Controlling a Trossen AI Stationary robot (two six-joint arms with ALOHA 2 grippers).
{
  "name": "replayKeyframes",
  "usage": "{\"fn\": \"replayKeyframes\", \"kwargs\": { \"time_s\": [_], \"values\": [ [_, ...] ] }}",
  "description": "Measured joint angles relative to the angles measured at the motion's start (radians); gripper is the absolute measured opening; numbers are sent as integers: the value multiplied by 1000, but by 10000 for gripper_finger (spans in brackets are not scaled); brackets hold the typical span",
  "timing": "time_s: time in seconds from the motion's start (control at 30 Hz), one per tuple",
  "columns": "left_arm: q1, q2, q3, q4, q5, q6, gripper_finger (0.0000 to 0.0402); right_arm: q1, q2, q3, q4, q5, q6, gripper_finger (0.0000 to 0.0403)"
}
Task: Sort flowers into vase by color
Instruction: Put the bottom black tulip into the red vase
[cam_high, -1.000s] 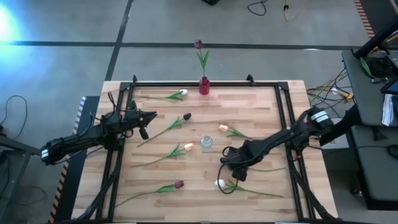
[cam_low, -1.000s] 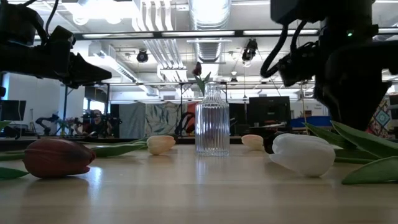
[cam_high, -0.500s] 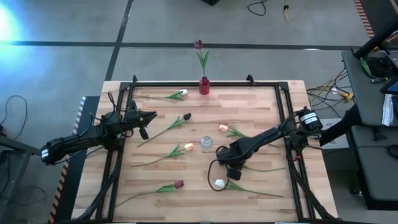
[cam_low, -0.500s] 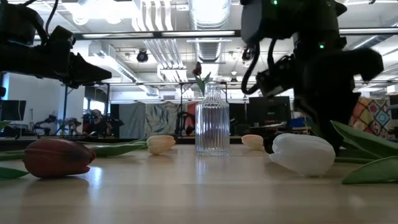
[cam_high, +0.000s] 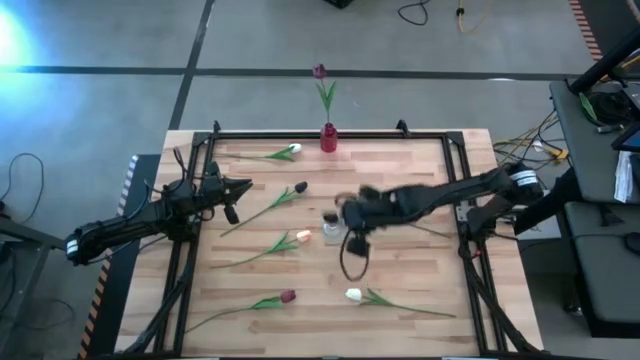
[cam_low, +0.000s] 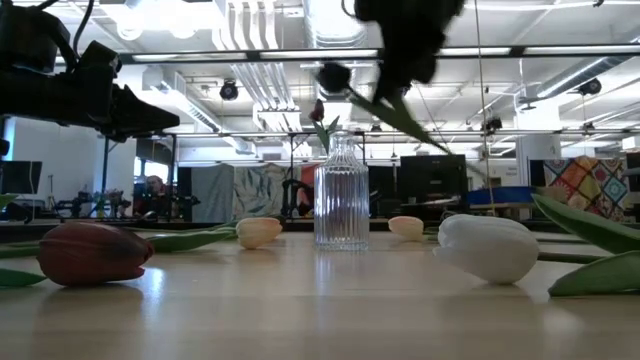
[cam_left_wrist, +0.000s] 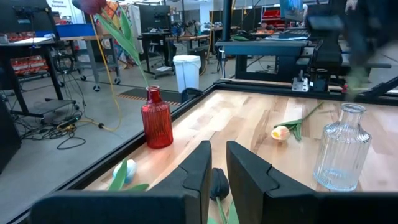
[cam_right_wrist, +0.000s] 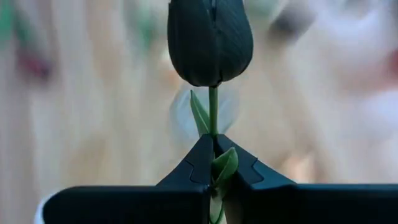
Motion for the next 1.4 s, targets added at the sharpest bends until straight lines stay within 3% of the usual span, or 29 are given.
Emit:
{"fn": "replayKeyframes", "kwargs": {
  "time_s": [0.13,0.33,0.43,0.67,0.9,1.4],
  "values": [
    [0,0,0,0,0,0,36,-51,-94,2,204,144,-153,9],
    [0,0,0,0,0,0,36,-165,-188,-36,545,179,-365,9],
    [0,0,0,0,0,0,36,-232,-195,-41,681,149,-436,9],
    [0,0,0,0,0,0,36,-398,-134,-44,911,-39,-455,9],
    [0,0,0,0,0,0,36,-498,-35,-47,1035,-114,-390,9],
    [0,0,0,0,0,0,36,-553,3,-47,1139,-112,-390,9]
  ]
}}
